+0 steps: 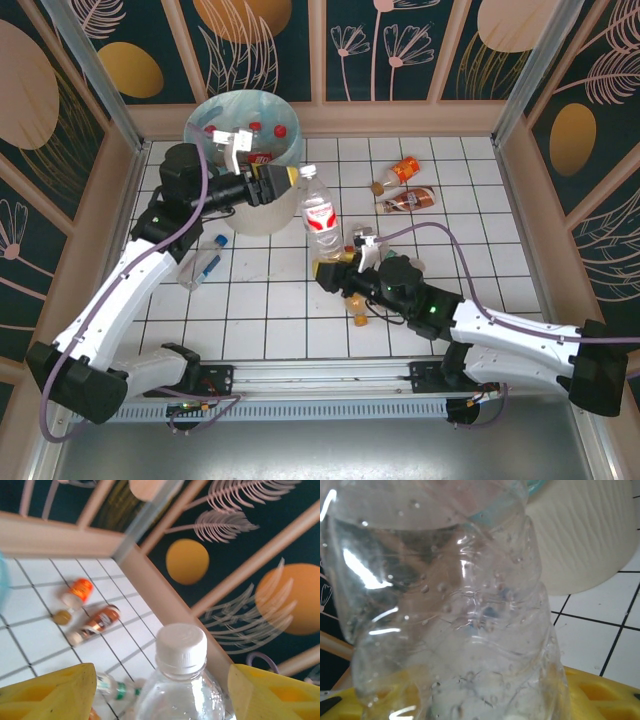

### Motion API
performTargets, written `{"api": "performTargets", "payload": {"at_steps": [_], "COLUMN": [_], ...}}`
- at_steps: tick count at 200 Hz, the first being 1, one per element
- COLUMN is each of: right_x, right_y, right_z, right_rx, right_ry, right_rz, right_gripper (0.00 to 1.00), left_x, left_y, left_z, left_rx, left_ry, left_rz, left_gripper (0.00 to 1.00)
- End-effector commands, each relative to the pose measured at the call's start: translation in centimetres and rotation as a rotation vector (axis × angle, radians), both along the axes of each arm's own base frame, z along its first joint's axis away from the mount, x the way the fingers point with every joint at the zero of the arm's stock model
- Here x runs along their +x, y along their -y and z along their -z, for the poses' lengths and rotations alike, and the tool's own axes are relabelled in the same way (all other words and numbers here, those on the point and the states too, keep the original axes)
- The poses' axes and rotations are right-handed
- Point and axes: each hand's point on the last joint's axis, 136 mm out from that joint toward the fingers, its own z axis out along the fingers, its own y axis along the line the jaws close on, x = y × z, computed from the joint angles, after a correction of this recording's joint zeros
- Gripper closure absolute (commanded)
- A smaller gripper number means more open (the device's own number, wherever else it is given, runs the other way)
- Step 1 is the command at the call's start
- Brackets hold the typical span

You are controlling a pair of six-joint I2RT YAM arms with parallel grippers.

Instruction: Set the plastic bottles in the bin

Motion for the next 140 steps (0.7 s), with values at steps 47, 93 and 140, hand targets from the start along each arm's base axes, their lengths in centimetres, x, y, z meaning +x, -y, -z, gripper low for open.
{"api": "performTargets", "payload": {"at_steps": [47,93,140], "right_x": [-1.0,-1.1,-1.2], "right_y": [-2.5,-2.8,-2.8], "right_z": [-2.8,-3.0,-3.3], "right_rx": [0.062,0.068,0.071], "right_ry": [0.064,0.073,0.081], "right_rz": [-0.098,-0.104,-0.106], "right_gripper": [0.69,0.69,0.69], "left_x": [-2.0,-1.9,-0.9], "left_y": [1.4,1.3,0.9], "left_z": [-0.6,0.3,0.8], "left_rx": [-0.043,-0.009,0.026], "left_ry": [-0.004,-0.009,-0.004], "left_rz": [0.139,0.132,0.077], "left_gripper": [0.41,0.51,0.37]}}
